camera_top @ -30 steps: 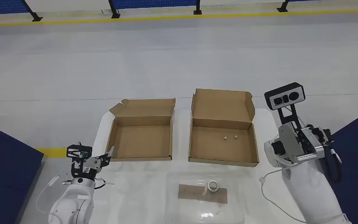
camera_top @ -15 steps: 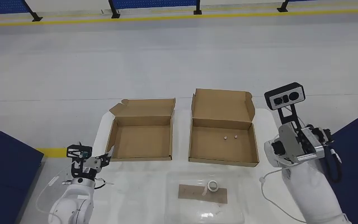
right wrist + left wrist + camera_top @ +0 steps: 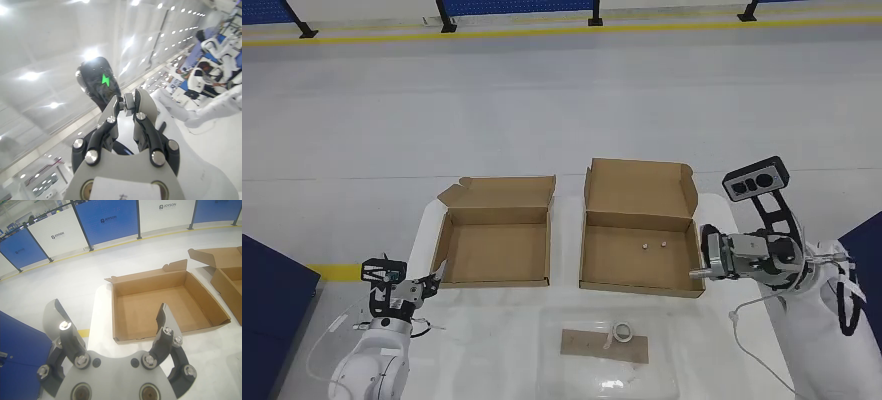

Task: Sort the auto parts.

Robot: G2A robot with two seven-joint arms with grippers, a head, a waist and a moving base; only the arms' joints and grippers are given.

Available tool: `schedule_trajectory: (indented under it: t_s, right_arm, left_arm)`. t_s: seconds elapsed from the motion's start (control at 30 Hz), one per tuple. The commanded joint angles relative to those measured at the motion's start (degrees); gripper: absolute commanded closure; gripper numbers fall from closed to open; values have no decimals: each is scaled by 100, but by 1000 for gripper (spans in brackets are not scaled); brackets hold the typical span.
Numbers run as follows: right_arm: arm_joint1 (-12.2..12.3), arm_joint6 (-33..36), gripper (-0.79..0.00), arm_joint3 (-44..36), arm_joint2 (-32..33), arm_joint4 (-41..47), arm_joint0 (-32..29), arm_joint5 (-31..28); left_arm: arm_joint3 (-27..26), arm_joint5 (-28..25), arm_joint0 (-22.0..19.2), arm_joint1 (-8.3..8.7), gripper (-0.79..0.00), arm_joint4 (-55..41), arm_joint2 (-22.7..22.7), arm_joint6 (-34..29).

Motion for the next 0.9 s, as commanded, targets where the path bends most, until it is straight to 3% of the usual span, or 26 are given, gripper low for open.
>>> schedule_trajectory:
  t_s: [0.0, 0.2, 0.6, 0.87]
  right_arm:
    - [40, 28, 0, 19, 251, -579, -165, 41]
    - [132, 209, 0, 63, 780, -1697, -677, -55]
    - [141, 126, 0, 51, 817, -1903, -703, -75]
    - [274, -837, 0, -109, 914, -4331, -572, 628]
  left_arm:
    - [0, 0, 0, 0, -785, 0, 0, 0]
    - [0, 0, 0, 0, -785, 0, 0, 0]
    - [0, 0, 0, 0, -785, 0, 0, 0]
    - [0, 0, 0, 0, -785, 0, 0, 0]
